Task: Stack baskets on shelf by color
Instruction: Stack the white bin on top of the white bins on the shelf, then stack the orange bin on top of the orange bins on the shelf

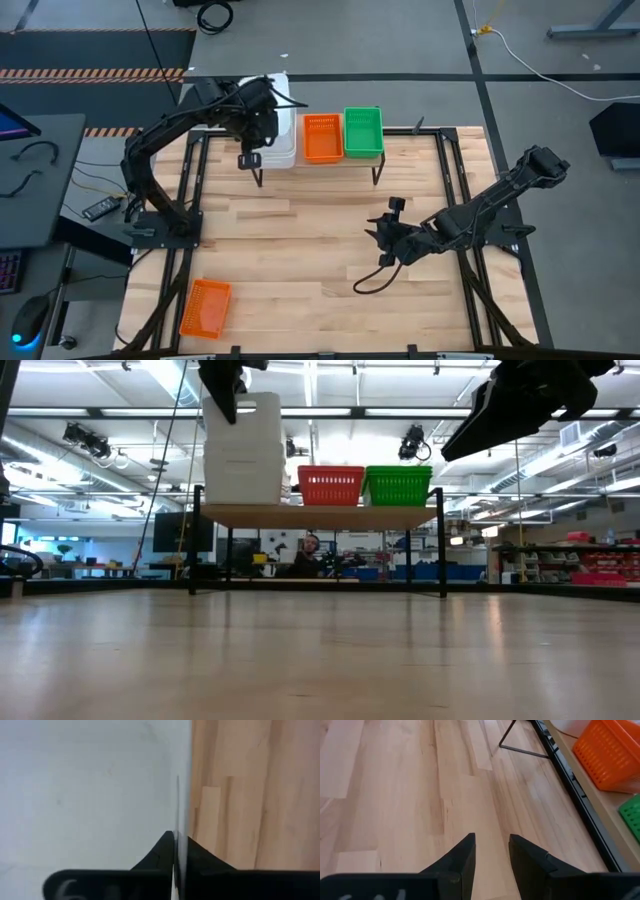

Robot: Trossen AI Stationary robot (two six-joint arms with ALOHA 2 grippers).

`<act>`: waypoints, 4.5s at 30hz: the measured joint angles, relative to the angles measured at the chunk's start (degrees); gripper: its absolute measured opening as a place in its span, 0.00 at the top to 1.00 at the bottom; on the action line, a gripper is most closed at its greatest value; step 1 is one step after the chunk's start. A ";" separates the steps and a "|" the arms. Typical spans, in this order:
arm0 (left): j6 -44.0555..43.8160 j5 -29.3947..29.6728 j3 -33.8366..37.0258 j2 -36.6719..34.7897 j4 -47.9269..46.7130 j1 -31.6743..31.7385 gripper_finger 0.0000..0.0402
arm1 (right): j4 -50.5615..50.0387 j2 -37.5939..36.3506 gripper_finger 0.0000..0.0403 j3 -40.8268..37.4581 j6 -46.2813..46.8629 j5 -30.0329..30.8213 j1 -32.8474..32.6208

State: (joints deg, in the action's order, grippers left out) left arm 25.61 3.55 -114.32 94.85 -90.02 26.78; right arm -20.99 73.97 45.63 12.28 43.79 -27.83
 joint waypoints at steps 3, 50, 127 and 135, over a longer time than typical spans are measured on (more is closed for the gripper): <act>0.33 -1.36 0.00 0.00 -0.04 -0.01 0.93 | 0.00 0.00 0.69 0.00 0.00 0.00 0.00; -8.53 0.74 0.09 0.02 3.14 -0.01 0.82 | -0.02 0.00 0.69 -0.02 -0.03 -1.29 0.72; -128.59 0.32 0.42 26.34 1.65 -91.72 0.54 | 34.35 0.00 0.69 -8.57 1.70 -21.42 -6.52; -134.74 -1.94 5.17 27.08 3.29 -95.36 0.56 | 37.18 0.00 0.69 -8.57 1.12 -21.42 -8.06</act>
State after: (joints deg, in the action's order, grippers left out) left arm -109.14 1.60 -109.15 121.92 -86.72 -68.59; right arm 16.19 73.97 37.06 13.39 22.37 -35.89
